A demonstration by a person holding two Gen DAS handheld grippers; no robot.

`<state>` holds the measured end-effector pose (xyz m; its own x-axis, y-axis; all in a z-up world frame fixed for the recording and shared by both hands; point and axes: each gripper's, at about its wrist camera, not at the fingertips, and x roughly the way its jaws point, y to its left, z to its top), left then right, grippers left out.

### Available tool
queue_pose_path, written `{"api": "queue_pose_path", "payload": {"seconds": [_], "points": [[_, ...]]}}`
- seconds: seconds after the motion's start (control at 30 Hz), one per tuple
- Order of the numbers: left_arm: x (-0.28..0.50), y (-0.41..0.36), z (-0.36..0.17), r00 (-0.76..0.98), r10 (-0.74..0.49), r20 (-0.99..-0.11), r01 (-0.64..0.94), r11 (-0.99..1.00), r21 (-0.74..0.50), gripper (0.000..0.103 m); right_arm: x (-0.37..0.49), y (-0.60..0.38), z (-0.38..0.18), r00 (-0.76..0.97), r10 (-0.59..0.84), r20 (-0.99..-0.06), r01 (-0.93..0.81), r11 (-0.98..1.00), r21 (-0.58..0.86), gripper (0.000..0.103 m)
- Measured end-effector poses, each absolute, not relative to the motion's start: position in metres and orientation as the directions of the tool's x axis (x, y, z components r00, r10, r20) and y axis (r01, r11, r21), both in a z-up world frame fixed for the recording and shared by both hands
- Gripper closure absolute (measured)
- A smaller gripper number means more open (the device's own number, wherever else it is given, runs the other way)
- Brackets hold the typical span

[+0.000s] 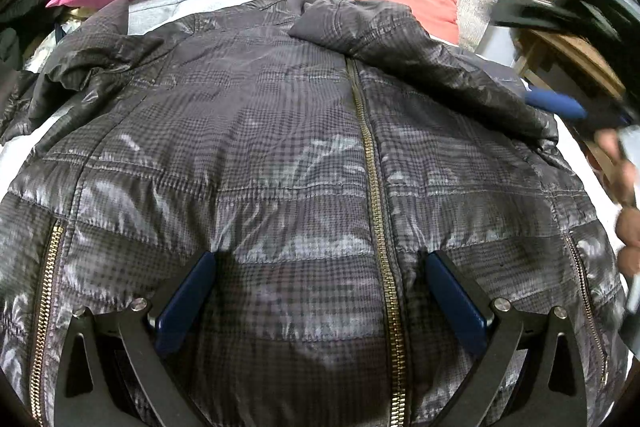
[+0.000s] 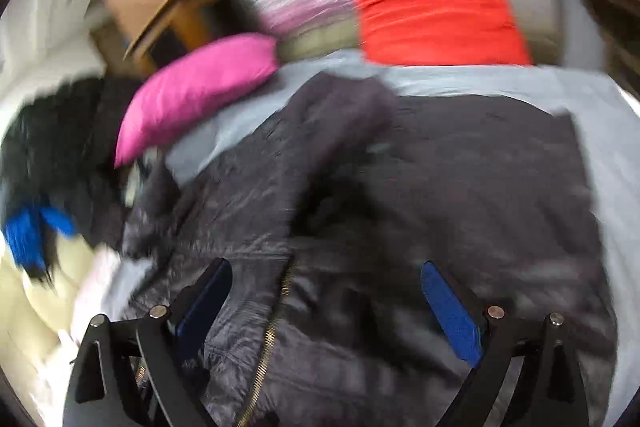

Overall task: Fold large clothes
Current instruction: 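Move the left gripper to the other sleeve's ribbed cuff and grasp it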

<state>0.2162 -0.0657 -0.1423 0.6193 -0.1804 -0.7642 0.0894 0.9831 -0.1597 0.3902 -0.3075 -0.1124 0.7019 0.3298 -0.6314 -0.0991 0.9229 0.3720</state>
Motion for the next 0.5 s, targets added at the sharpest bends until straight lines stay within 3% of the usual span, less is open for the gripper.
{"api": "queue_pose_path", "payload": {"seconds": [0.13,0.2,0.4,0.5], "points": [[0.217,-0.068,-0.143,0.616,-0.174,-0.769,0.089,0.984,-0.152,0.000,0.349,-0.358,-0.120,0.755,0.401,-0.518,-0.017,0.802,0.597,0.006],[0.219,-0.069,-0.142,0.612,-0.170,-0.772,0.088,0.985,-0.147,0.000,0.334,-0.370,-0.123,0.769,0.412,-0.489,-0.011,0.773,0.634,0.006],[0.232,-0.078,-0.118,0.479,-0.086,-0.874,0.047,0.996,-0.072,0.000,0.296,-0.392,-0.127,0.783,0.418,-0.461,-0.051,0.781,0.622,0.006],[0.249,-0.090,-0.076,0.500,-0.064,-0.863,0.072,0.997,-0.032,0.000,0.286,-0.401,-0.133,0.783,0.427,-0.451,-0.056,0.772,0.634,0.006]]}}
